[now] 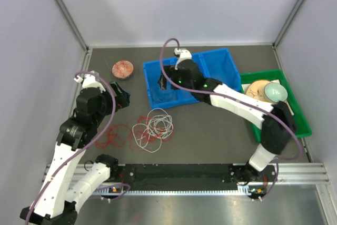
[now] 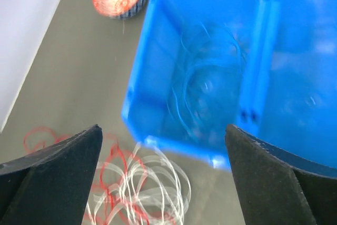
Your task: Untangle the cables
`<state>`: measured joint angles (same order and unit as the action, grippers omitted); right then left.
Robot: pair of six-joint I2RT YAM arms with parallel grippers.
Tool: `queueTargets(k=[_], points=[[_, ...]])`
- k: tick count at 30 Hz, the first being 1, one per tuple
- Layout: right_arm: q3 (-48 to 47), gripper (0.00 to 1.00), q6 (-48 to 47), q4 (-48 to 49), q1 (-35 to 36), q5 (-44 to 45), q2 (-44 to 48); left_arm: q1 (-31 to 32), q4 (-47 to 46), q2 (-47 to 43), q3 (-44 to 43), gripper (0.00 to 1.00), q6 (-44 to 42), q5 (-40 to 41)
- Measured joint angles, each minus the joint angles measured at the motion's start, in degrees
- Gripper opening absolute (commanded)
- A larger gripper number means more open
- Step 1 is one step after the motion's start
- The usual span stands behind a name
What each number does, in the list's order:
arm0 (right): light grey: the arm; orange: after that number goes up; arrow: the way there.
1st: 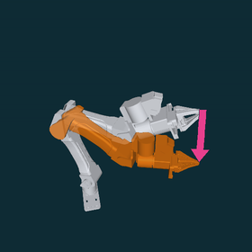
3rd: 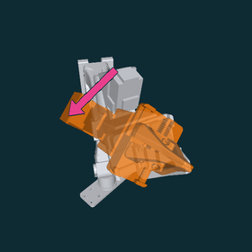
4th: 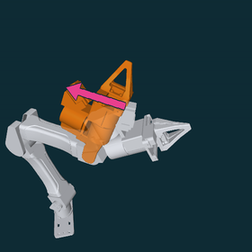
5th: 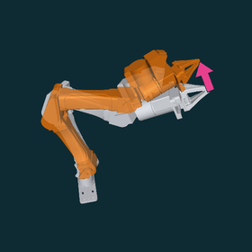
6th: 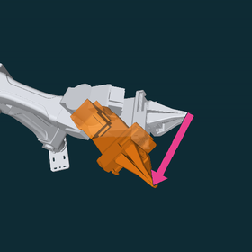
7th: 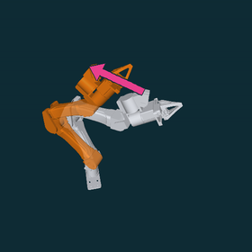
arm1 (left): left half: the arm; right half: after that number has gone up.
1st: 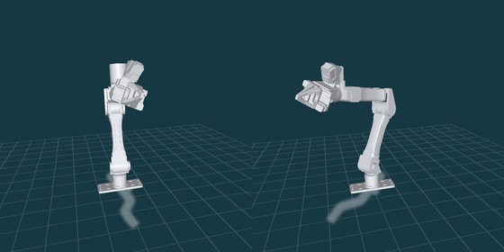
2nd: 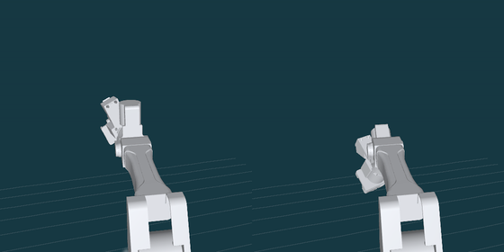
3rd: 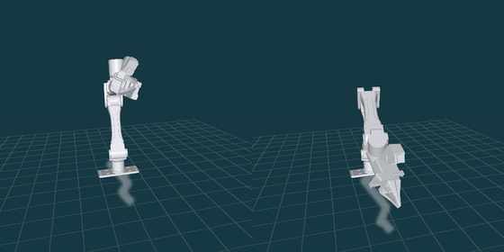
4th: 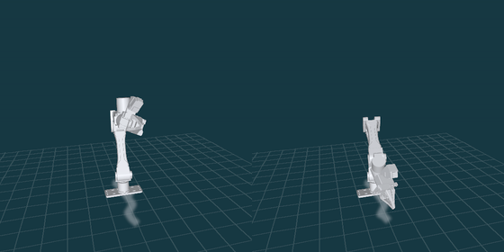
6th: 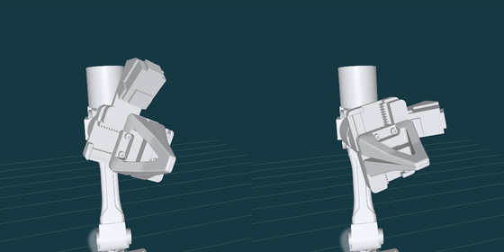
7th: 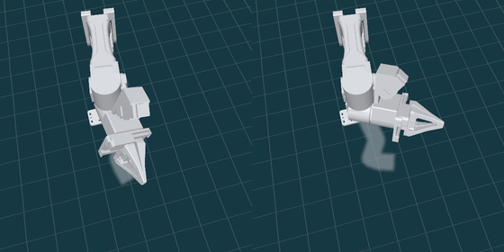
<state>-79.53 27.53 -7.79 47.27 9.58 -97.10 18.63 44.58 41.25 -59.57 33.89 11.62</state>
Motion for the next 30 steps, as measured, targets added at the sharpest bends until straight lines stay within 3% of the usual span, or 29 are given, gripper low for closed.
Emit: queueTargets(k=[5,9,14,18,21,24,25,30], points=[[13.97,0.98,0.55,0.04,0.94,0.33,12.94,0.00,-0.31,1.99,5.57,0.99,-1.05,-6.23],[22.84,0.92,2.71,-0.37,3.08,0.44,17.18,0.00,0.50,4.00,8.26,0.99,-1.49,-7.50],[25.59,0.86,5.33,1.36,6.78,-0.17,11.76,0.00,0.59,3.74,9.11,0.99,-1.05,-6.71],[24.57,0.75,6.01,3.74,8.55,-0.66,3.50,0.00,0.57,4.07,9.11,0.99,-0.35,-5.99],[23.12,0.61,6.19,5.07,8.87,-0.66,-1.73,0.00,0.57,4.42,9.11,0.99,0.35,-5.95],[21.55,0.24,6.23,6.25,8.87,-0.24,-5.05,0.00,0.50,4.55,9.38,0.99,0.94,-5.99],[21.22,0.02,6.27,6.78,8.87,-0.17,-5.49,0.00,0.48,4.55,9.57,0.99,1.05,-5.99],[21.14,0.00,6.51,9.05,8.94,0.31,-4.96,0.00,0.17,5.18,11.26,0.99,2.05,-6.69]])
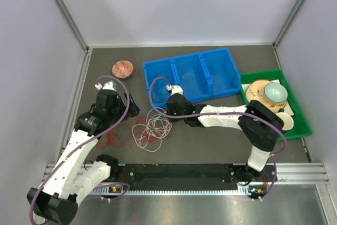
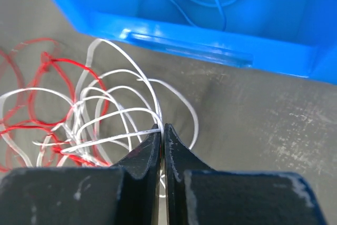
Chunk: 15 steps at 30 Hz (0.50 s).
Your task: Untangle the cables
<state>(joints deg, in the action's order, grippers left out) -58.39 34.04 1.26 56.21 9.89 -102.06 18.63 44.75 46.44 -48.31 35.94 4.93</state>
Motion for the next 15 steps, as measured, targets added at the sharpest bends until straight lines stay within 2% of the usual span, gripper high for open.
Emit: queueTargets(k=[2,8,11,15], points=[[0.85,0.00,-0.15,0.35,0.09,0.68,2.21,0.00,-0.81,0.90,1.38,0.99,0.55,-1.31],[6.25,0.00,-1.49,0.79,0.37,4.02,17.49,0.00,-4.90,6.93,9.11,0.96,3.54,-6.10],[6.25,0.00,-1.92,1.36,0.37,5.11,21.05,0.00,-8.55,10.64,11.67,0.88,4.90,-7.69],[7.06,0.00,-1.88,1.22,0.37,5.31,21.29,0.07,-13.64,17.57,12.11,0.75,5.99,-8.04]])
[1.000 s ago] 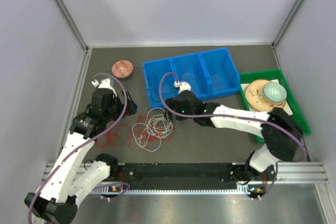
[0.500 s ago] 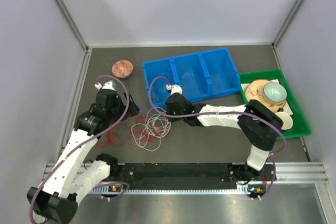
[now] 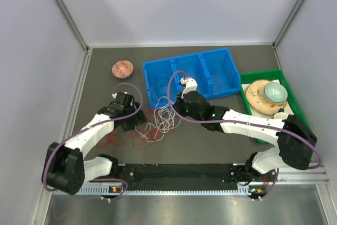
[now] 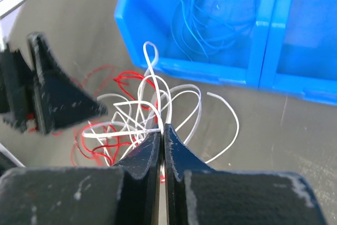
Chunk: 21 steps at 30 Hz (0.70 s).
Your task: Untangle the cables
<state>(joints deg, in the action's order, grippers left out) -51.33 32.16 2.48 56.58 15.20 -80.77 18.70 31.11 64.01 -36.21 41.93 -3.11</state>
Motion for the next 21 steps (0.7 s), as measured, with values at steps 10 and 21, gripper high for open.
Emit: queueTargets(k=[10,21], points=[[1.03,0.00,-0.20,-3.50,0.00,0.02,3.65,0.48,-8.52,8.96,0.00,0.00,1.95,0.76],[0.57,0.00,-2.38,-10.93,0.02,1.68,18.60,0.22,-6.25,4.07,-2.73,0.52,0.83,5.49]])
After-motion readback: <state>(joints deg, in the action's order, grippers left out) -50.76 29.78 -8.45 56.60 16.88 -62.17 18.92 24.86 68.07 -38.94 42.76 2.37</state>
